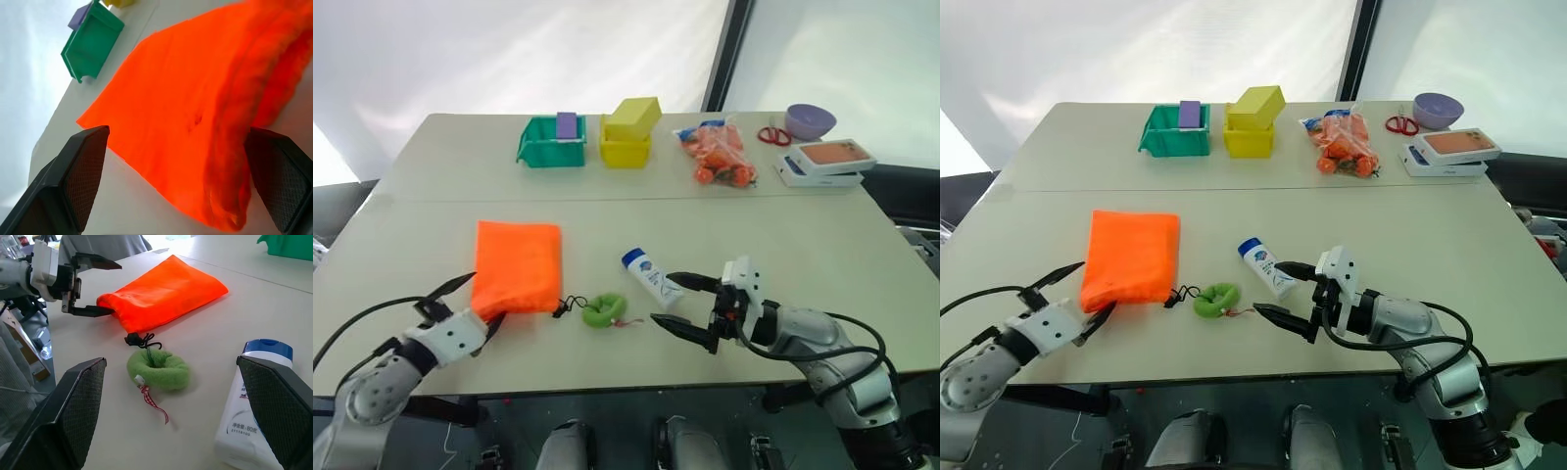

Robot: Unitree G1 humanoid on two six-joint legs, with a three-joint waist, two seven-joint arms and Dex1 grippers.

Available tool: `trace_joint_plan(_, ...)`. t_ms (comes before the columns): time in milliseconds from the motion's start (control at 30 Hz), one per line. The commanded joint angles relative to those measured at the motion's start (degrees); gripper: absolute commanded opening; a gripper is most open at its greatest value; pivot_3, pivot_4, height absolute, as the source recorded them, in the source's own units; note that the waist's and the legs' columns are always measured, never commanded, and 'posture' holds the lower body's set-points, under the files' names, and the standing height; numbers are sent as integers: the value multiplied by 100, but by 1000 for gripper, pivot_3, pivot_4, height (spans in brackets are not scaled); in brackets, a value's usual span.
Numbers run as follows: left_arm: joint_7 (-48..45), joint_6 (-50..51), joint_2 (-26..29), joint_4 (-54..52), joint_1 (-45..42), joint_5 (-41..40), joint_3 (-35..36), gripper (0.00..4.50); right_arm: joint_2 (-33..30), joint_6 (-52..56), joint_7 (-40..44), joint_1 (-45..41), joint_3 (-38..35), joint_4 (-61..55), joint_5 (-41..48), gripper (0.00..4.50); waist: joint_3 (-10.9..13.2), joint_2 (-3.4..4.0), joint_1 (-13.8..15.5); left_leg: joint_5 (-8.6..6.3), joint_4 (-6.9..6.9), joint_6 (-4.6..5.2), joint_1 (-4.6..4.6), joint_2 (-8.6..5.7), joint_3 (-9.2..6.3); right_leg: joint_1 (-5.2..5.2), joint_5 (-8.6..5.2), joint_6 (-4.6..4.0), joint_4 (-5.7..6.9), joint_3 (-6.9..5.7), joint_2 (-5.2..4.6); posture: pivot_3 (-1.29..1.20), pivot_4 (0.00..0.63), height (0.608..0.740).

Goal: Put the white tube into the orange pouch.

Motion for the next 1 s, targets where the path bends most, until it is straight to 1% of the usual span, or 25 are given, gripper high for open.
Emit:
trace_joint_plan(33,84,44,-29,-64,-100,-45,-60,3637,15,-74,0,-39,-60,-243,71,4500,-4,-6,13,0,0,0,0,0,1,-1,0,0,0,0,1,0,150,740)
trace_joint_plan(67,84,58,-36,-70,-117,-70,-78,3174,14,-95,-7,-26,-64,-239,55,4500,-5,-8,22,0,0,1,0,1,1,-1,0,0,1,0,1,0,150,740)
trace_joint_plan(200,48,114,-44,-117,-161,-153,-115,1031,-9,-226,-60,83,-93,-195,-81,4500,-7,-11,61,0,0,1,0,1,0,-2,0,0,4,0,2,0,150,740)
trace_joint_plan(267,32,168,-47,-127,-214,-175,-140,41,-19,-260,-99,105,-85,-110,-170,4500,-7,-12,68,0,1,1,0,1,1,-2,0,0,3,0,2,0,150,740)
trace_joint_plan(400,-206,466,-152,-331,-247,-635,-217,41,149,-374,-461,156,-100,235,-468,4500,-9,-14,68,0,4,1,0,0,0,1,0,0,3,-1,1,0,150,740)
trace_joint_plan(467,-378,835,-306,-568,-250,-1092,-277,41,281,-479,-729,175,-46,512,-733,4500,-12,-19,66,1,5,1,0,1,1,2,0,0,4,-1,3,0,150,740)
trace_joint_plan(533,-452,1050,-386,-699,-256,-1272,-310,41,403,-539,-921,153,-15,686,-908,4500,-14,-22,66,1,8,2,1,0,2,3,0,0,7,-1,2,0,150,740)
trace_joint_plan(800,-434,1362,-439,-887,-260,-1332,-351,41,857,-634,-1454,28,160,1083,-1422,4500,-14,-21,58,10,14,17,4,3,2,-1,0,0,26,-5,9,0,150,740)
trace_joint_plan(1000,-423,1403,-444,-890,-253,-1300,-370,41,1078,-656,-1680,-80,292,1288,-1705,4500,-14,-21,60,10,15,18,4,1,3,1,0,0,25,-5,7,0,150,740)
